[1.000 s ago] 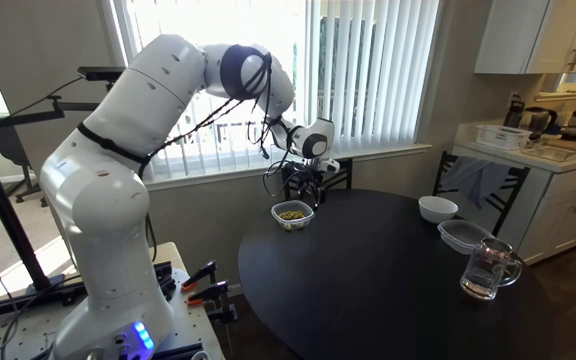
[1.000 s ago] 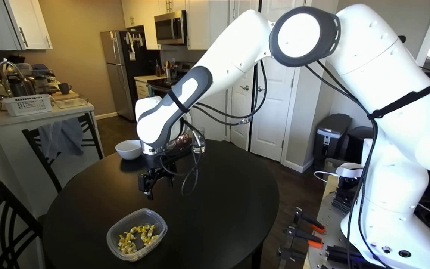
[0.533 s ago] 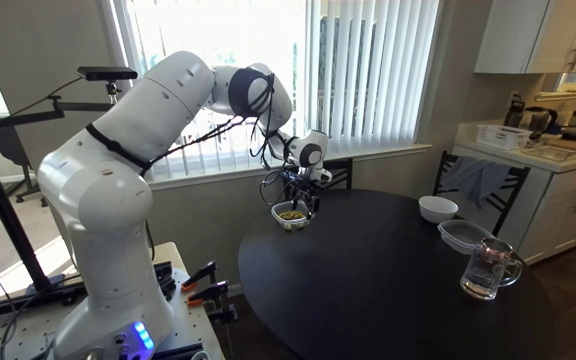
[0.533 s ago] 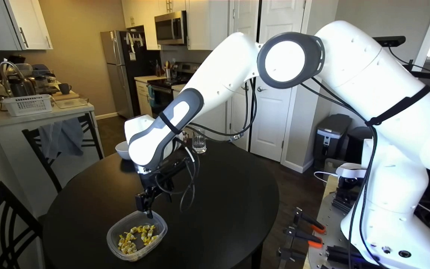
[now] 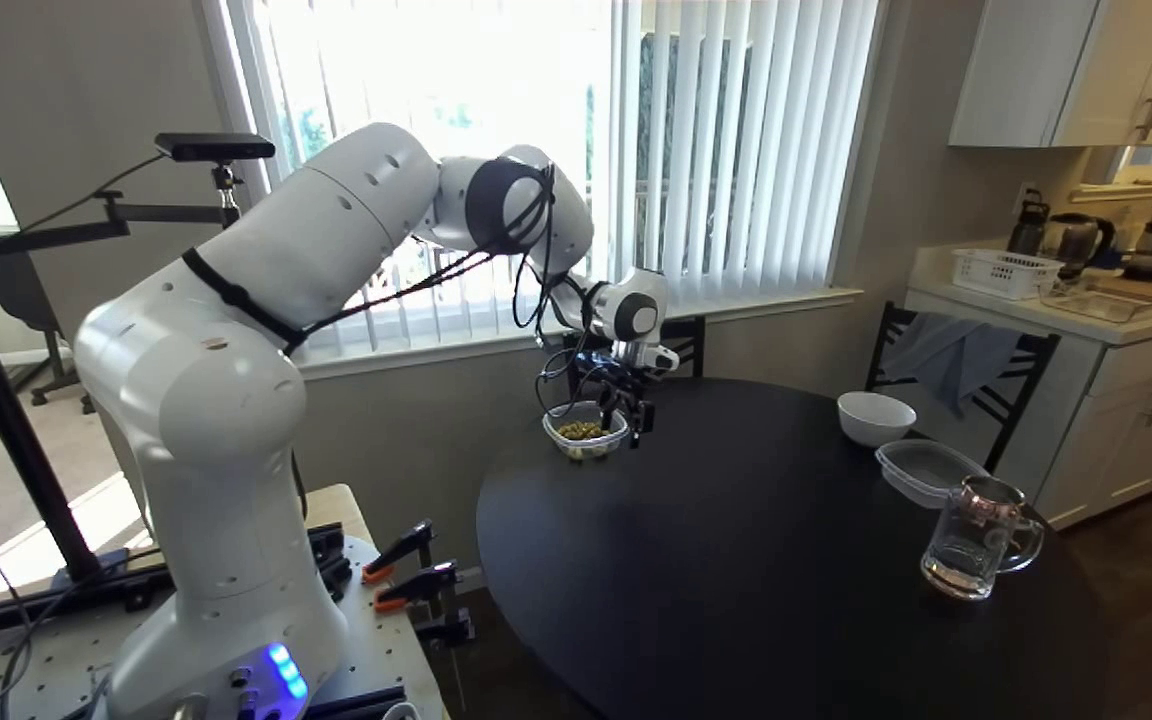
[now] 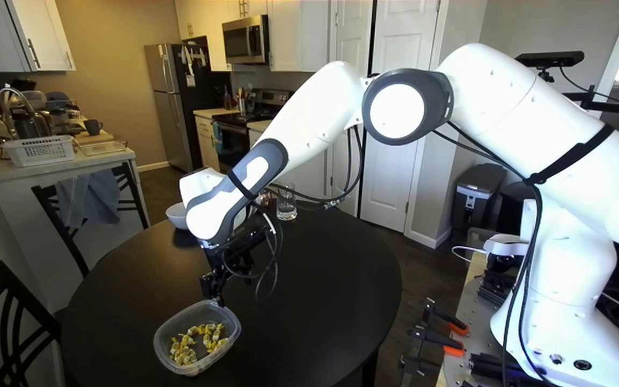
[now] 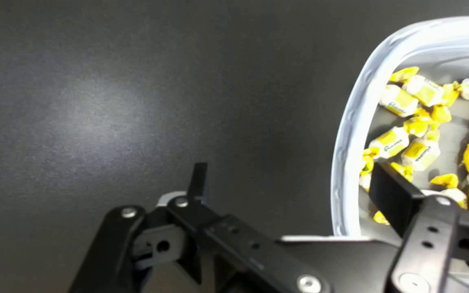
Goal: Pick up the clear lunch box and pour all the candy onto the table
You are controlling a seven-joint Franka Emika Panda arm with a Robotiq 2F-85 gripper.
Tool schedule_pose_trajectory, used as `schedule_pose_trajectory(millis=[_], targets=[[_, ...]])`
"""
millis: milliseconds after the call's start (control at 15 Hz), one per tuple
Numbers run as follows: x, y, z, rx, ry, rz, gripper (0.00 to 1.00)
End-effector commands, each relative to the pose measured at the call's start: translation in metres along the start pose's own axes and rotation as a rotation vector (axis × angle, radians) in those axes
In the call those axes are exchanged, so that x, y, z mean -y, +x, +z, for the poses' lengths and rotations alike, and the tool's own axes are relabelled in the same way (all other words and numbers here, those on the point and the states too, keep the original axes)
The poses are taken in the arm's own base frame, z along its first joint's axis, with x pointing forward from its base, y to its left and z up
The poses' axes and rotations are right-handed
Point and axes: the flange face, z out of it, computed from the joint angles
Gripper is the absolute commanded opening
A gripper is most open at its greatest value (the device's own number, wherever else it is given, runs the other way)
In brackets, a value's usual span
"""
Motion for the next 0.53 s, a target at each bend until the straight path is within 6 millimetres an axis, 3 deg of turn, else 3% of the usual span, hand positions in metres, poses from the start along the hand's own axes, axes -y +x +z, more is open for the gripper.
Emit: schedule_pose_trajectory(millis=[0, 467], targets=[[-0.007, 0.009, 0.0004, 0.009, -0.013, 0.04, 1.0], [-0.0039, 0.0129, 0.0049, 0.009, -0.012, 0.038, 1.0]])
